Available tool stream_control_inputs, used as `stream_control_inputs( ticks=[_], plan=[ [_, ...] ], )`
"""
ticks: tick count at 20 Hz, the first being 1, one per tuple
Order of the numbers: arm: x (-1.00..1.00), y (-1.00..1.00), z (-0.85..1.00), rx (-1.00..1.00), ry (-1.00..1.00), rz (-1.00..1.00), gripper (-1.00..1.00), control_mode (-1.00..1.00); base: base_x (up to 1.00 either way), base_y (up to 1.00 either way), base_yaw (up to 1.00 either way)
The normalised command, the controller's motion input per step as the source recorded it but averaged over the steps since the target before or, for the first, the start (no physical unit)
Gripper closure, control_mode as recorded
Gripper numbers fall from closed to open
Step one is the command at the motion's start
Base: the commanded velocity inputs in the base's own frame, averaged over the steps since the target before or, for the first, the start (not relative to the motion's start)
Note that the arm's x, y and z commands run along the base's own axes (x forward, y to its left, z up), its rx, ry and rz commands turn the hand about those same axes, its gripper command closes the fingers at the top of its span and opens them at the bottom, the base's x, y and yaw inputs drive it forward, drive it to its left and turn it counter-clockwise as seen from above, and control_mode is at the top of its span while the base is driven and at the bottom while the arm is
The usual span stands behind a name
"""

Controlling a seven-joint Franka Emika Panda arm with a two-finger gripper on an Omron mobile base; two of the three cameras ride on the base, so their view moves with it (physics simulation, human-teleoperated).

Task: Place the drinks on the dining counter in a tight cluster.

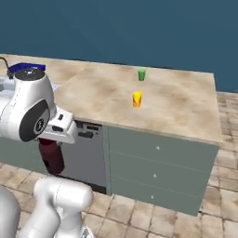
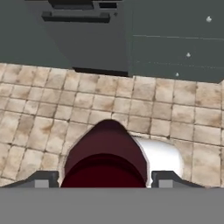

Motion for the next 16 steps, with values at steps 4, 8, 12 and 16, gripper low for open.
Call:
stream_control_inputs(
  ticks=[4, 8, 12, 16],
  plan=[
    [0.0, 0.0, 0.0, 0.0, 0.0, 0.0, 1.0, 1.0, 0.7, -1.0, 0.0],
    [0.0, 0.0, 0.0, 0.0, 0.0, 0.0, 1.0, 1.0, 0.82, -0.99, -0.1],
    [0.0, 0.0, 0.0, 0.0, 0.0, 0.0, 1.0, 1.0, 0.56, -0.83, -0.27],
    [0.0, 0.0, 0.0, 0.0, 0.0, 0.0, 1.0, 1.0, 0.13, -0.03, -0.43]
  ],
)
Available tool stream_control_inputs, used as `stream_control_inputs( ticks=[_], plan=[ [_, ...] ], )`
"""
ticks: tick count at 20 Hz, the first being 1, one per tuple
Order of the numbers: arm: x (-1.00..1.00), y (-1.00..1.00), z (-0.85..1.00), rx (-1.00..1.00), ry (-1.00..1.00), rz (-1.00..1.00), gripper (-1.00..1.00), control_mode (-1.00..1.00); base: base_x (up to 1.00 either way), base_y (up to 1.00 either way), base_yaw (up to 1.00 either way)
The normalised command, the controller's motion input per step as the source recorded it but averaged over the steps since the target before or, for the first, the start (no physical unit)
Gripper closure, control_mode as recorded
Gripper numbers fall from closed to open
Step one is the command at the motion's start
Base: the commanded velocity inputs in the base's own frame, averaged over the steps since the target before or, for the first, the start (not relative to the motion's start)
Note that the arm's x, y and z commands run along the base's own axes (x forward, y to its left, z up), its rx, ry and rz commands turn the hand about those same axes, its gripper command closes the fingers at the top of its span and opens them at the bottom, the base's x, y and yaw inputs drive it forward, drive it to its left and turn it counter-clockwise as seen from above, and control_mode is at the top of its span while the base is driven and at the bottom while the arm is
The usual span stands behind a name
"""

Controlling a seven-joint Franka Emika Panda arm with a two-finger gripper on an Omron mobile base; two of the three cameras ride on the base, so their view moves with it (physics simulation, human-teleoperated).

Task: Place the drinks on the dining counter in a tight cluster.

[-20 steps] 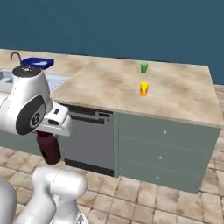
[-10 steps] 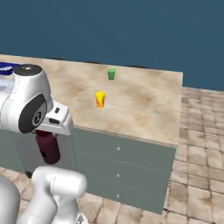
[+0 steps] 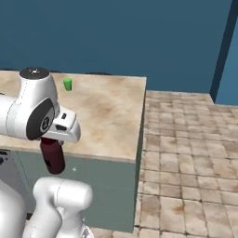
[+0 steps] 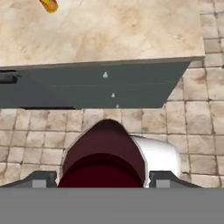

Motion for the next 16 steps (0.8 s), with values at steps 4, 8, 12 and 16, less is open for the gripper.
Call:
stream_control_inputs(
  ticks=[4, 8, 12, 16],
  plan=[
    [0.0, 0.0, 0.0, 0.0, 0.0, 0.0, 1.0, 1.0, 0.17, 0.92, -0.31],
    [0.0, 0.0, 0.0, 0.0, 0.0, 0.0, 1.0, 1.0, 0.78, 0.95, -0.14],
    [0.0, 0.0, 0.0, 0.0, 0.0, 0.0, 1.0, 1.0, 1.0, -0.07, 0.06],
    [0.0, 0.0, 0.0, 0.0, 0.0, 0.0, 1.0, 1.0, 0.5, -0.35, 0.12]
  ],
)
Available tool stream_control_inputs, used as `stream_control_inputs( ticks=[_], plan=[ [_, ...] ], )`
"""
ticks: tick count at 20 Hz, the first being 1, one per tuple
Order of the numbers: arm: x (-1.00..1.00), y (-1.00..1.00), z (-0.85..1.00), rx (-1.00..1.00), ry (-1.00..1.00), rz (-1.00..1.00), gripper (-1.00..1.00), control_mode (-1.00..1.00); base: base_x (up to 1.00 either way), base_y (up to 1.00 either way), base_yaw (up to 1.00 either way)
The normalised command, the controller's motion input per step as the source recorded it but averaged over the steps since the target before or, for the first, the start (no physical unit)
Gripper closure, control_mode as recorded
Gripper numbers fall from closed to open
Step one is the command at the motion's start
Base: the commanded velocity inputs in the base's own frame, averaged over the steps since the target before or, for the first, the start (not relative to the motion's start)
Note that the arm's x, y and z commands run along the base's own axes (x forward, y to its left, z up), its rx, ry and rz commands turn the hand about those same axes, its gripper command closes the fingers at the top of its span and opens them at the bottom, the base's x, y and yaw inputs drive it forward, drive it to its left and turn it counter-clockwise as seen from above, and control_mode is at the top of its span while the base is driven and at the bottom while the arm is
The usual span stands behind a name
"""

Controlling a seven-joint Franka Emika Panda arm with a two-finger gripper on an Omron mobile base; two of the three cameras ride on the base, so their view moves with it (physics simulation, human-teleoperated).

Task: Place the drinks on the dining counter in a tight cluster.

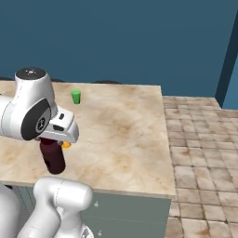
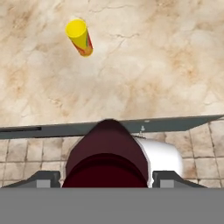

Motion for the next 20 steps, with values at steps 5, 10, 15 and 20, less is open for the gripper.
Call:
stream_control_inputs(
  ticks=[5, 10, 15, 20],
  plan=[
    [0.0, 0.0, 0.0, 0.0, 0.0, 0.0, 1.0, 1.0, 0.0, 0.0, 0.0],
    [0.0, 0.0, 0.0, 0.0, 0.0, 0.0, 1.0, 1.0, 0.23, 0.0, 0.0],
    [0.69, 0.02, 0.13, -0.04, 0.2, 0.01, 1.0, -1.0, 0.12, 0.0, 0.0],
    [1.0, 0.03, 0.1, -0.05, 0.2, 0.05, 1.0, -1.0, 0.0, 0.0, 0.0]
  ],
)
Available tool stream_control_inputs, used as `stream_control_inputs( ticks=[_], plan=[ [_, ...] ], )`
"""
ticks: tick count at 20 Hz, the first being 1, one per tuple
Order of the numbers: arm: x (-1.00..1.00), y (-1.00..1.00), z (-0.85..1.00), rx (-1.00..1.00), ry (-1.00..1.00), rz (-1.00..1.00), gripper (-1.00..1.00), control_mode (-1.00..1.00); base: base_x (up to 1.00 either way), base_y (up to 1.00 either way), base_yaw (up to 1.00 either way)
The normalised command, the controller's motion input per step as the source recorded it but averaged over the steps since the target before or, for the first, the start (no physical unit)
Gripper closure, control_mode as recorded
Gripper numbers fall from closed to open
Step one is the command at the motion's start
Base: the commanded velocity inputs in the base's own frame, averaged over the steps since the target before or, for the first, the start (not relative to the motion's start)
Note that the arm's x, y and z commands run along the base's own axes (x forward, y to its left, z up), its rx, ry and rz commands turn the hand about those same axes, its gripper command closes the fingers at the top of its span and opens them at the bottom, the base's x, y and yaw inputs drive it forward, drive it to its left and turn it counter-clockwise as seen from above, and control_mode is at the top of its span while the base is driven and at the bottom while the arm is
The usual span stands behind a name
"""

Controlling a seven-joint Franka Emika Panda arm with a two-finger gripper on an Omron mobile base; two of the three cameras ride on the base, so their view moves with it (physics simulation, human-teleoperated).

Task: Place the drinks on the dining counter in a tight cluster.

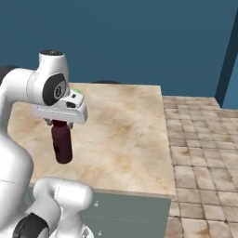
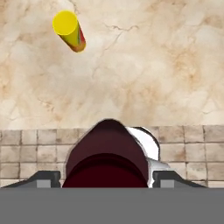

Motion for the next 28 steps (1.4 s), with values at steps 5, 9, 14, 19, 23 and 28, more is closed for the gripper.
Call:
stream_control_inputs(
  ticks=[5, 9, 14, 19, 23, 28],
  plan=[
    [0.94, 0.01, -0.38, -0.01, -0.09, 0.0, 1.0, -1.0, 0.0, 0.0, 0.0],
    [1.0, 0.01, -0.7, 0.0, -0.12, 0.0, 1.0, -1.0, 0.0, 0.0, 0.0],
    [0.95, 0.0, -0.37, 0.0, -0.01, 0.0, 1.0, -1.0, 0.0, 0.0, 0.0],
    [0.83, 0.09, 0.0, -0.02, 0.02, 0.0, 1.0, -1.0, 0.0, 0.0, 0.0],
    [0.3, 0.09, -0.19, -0.06, 0.2, 0.0, 1.0, -1.0, 0.0, 0.0, 0.0],
    [-0.21, 0.0, -0.24, -0.02, 0.05, 0.0, 1.0, -1.0, 0.0, 0.0, 0.0]
  ],
)
